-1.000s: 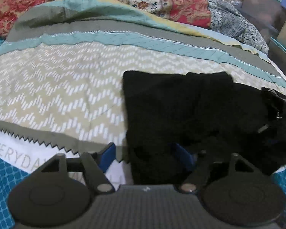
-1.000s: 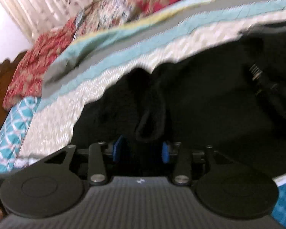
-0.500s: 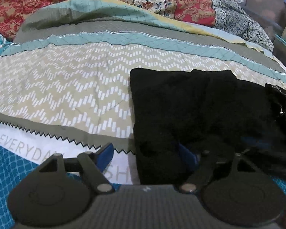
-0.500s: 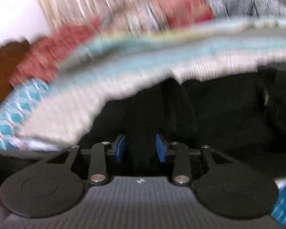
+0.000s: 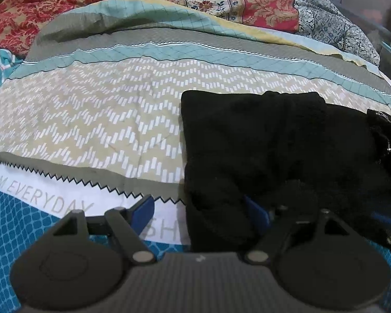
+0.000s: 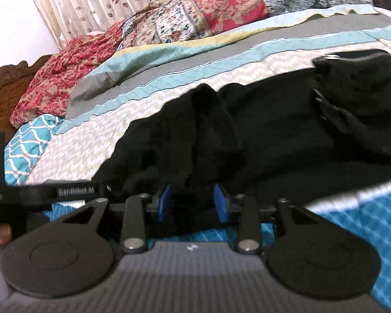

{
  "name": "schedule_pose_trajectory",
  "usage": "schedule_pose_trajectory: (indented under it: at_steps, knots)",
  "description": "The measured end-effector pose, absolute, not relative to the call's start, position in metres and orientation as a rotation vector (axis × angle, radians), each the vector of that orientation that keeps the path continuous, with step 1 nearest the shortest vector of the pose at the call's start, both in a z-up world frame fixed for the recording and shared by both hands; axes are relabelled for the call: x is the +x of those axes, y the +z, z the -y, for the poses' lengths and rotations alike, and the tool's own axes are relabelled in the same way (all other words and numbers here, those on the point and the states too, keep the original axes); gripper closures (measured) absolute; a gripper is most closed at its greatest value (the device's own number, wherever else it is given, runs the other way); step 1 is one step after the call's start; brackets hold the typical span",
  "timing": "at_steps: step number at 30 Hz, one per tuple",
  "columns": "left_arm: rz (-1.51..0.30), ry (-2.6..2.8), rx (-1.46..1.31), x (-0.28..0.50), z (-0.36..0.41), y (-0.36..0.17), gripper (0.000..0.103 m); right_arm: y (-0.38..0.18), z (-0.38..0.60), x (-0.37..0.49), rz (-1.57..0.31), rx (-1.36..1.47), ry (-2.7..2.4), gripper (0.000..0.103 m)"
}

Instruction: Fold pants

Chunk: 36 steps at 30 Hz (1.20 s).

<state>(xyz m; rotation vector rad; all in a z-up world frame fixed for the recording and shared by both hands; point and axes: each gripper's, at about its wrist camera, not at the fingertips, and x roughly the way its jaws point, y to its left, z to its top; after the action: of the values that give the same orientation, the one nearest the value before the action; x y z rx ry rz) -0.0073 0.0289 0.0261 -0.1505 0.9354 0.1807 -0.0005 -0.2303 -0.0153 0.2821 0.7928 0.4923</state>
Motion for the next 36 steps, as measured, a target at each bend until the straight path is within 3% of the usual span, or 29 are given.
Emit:
schedule_pose_trajectory:
  at_steps: [14,36]
  knots:
    - [-0.909,0.238,-0.141,-0.021,-0.02,0.042,0.026,-0.046,0.271,-0.012,-0.799,0.463,0.448,0.059]
    - [-0.917,0.269,-0.093,-0.04,-0.014,0.039,0.02,-0.047,0.273,-0.018,-0.798,0.479,0.453,0.059]
